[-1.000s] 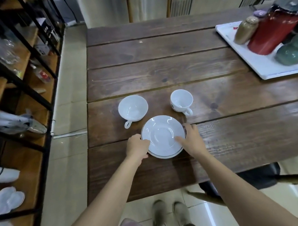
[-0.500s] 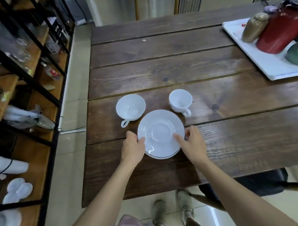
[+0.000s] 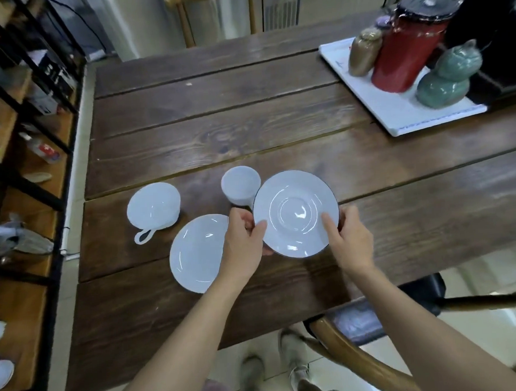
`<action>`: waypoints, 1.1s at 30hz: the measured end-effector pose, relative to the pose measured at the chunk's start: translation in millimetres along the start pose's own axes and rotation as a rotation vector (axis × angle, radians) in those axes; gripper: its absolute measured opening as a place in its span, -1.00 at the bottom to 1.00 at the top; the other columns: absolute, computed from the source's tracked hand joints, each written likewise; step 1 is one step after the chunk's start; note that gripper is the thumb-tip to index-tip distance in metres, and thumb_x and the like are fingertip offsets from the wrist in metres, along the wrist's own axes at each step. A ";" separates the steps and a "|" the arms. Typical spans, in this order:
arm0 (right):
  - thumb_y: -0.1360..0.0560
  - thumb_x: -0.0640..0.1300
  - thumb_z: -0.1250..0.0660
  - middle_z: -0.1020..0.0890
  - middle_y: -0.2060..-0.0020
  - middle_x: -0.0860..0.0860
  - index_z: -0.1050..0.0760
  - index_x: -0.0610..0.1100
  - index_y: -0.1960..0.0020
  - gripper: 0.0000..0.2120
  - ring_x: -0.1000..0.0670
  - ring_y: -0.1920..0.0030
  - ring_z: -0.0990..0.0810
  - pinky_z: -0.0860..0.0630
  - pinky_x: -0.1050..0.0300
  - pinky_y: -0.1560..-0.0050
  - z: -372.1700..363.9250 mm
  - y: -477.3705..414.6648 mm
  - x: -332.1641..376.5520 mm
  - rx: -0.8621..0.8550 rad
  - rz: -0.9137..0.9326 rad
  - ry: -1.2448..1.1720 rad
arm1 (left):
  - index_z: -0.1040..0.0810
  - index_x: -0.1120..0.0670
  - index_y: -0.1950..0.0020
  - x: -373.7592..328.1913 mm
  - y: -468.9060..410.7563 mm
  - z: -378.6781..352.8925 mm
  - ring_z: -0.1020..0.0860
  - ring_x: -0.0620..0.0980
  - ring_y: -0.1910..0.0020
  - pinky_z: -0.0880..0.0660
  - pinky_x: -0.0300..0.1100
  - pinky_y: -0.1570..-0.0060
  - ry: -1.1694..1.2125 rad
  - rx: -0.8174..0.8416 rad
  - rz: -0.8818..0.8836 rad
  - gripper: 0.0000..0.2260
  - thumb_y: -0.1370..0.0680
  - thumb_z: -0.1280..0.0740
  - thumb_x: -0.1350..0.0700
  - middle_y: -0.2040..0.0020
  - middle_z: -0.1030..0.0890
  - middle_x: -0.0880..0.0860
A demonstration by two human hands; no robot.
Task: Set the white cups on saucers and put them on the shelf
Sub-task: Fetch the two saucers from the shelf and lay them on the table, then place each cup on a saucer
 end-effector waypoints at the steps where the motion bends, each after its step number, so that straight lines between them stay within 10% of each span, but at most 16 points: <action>1: -0.55 0.08 -0.17 -0.53 0.23 -0.02 -0.27 -0.11 0.09 -0.74 -0.14 0.19 -0.51 -0.36 0.00 0.09 4.6 -3.5 -10.3 0.012 -0.022 0.065 | -0.32 0.04 -0.07 1.5 -0.9 -11.6 -0.53 -0.09 0.15 -0.60 -0.27 0.28 0.010 0.023 0.022 -0.86 -0.58 -0.26 0.14 0.10 -0.44 -0.10; 22: -0.48 0.16 -0.23 -0.53 0.20 -0.14 -0.37 -0.21 0.22 -0.59 -0.22 0.15 -0.51 -0.25 0.06 0.22 -1.6 -38.6 -36.8 0.038 0.090 0.486 | -0.41 0.11 -0.34 47.5 -12.2 -41.7 -0.59 -0.01 0.00 -0.59 -0.19 0.17 -0.007 0.117 0.378 -0.67 -0.58 -0.25 0.12 -0.09 -0.55 0.04; 25: -0.47 0.13 -0.26 -0.50 0.27 -0.11 -0.40 -0.23 0.23 -0.60 -0.21 0.20 -0.50 -0.25 0.06 0.23 8.6 -47.5 -19.6 -0.057 0.123 0.405 | -0.55 0.11 0.08 31.2 -15.6 -20.4 -0.63 0.05 0.13 -0.61 -0.07 0.07 -0.269 0.125 0.332 -0.83 -0.57 -0.23 0.05 0.18 -0.61 0.06; 29: -0.51 0.07 -0.24 -0.52 0.22 -0.03 -0.45 -0.20 0.11 -0.69 -0.11 0.18 -0.49 -0.32 0.09 0.20 -8.0 -59.0 20.8 0.039 0.148 0.244 | -0.36 0.11 0.43 0.3 -25.2 33.7 -0.44 0.02 0.39 -0.35 -0.15 0.35 -0.293 -0.323 0.089 -0.61 -0.57 -0.23 0.00 0.47 -0.40 0.05; 33: -0.51 -0.05 -0.29 -0.55 0.05 -0.06 -0.44 -0.21 -0.10 -0.74 -0.08 0.03 -0.52 -0.40 0.10 0.06 -49.6 -70.4 58.0 0.274 0.192 0.080 | -0.47 0.08 -0.02 -4.2 -50.7 47.8 -0.53 0.03 -0.02 -0.49 -0.18 0.10 -0.290 -0.313 -0.027 -0.84 -0.50 -0.36 0.08 0.02 -0.57 0.05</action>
Point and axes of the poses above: each hand's wrist, its own y-axis away from the middle knuckle, its own z-axis out of the back of the hand, x = y × z, the point moved 7 cm from there along -y, towards the middle knuckle
